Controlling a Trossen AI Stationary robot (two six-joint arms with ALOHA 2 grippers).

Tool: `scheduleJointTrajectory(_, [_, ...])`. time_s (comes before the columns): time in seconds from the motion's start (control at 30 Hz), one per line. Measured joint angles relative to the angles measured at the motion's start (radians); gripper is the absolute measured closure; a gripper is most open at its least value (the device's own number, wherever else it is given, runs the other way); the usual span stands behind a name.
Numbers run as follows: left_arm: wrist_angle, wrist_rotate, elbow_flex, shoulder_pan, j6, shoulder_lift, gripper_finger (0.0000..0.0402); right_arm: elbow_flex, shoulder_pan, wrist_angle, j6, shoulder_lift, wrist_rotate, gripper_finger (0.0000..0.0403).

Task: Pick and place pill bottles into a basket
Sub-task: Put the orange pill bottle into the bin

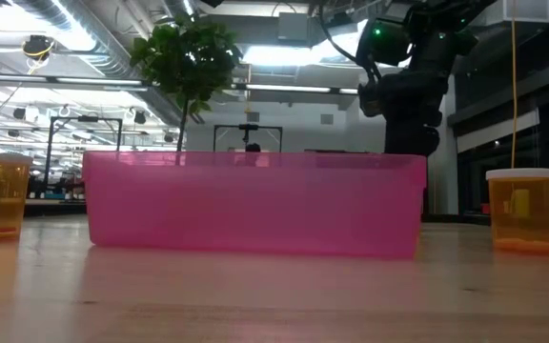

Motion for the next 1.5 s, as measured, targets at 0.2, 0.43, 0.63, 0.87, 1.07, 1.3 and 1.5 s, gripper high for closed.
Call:
scheduleJointTrajectory(0.2, [-0.013,-0.002,0.0,0.0,0.001,0.0,0.0013,0.0,0.004,-0.002,0.056,0.002,0.0,0.0014])
scheduleJointTrajectory(0.43, [-0.017,-0.002,0.0,0.004,0.009,0.0,0.0013,0.0,0.03,-0.016,0.077,0.007,0.021,0.0014])
scheduleJointTrajectory(0.63, [-0.021,0.019,0.0,0.026,0.018,0.0,0.0013,0.0,0.051,-0.06,0.079,0.05,0.035,0.0014])
scheduleJointTrajectory(0.87, [-0.021,0.049,0.0,0.059,0.019,0.0,0.0013,0.001,0.067,-0.062,0.071,0.131,0.03,0.0015])
scheduleJointTrajectory(1.07, [-0.021,0.087,0.0,0.074,0.019,0.0,0.0013,0.032,0.067,-0.062,0.049,0.16,0.051,0.0015])
scheduleJointTrajectory(1.3, [-0.021,0.095,0.0,0.079,0.019,0.0,0.0013,0.073,0.066,-0.059,0.032,0.161,0.087,0.0015])
scheduleJointTrajectory(1.5, [-0.021,0.095,0.0,0.079,0.035,0.0,0.0013,0.073,0.066,-0.086,0.046,0.161,0.087,0.0015])
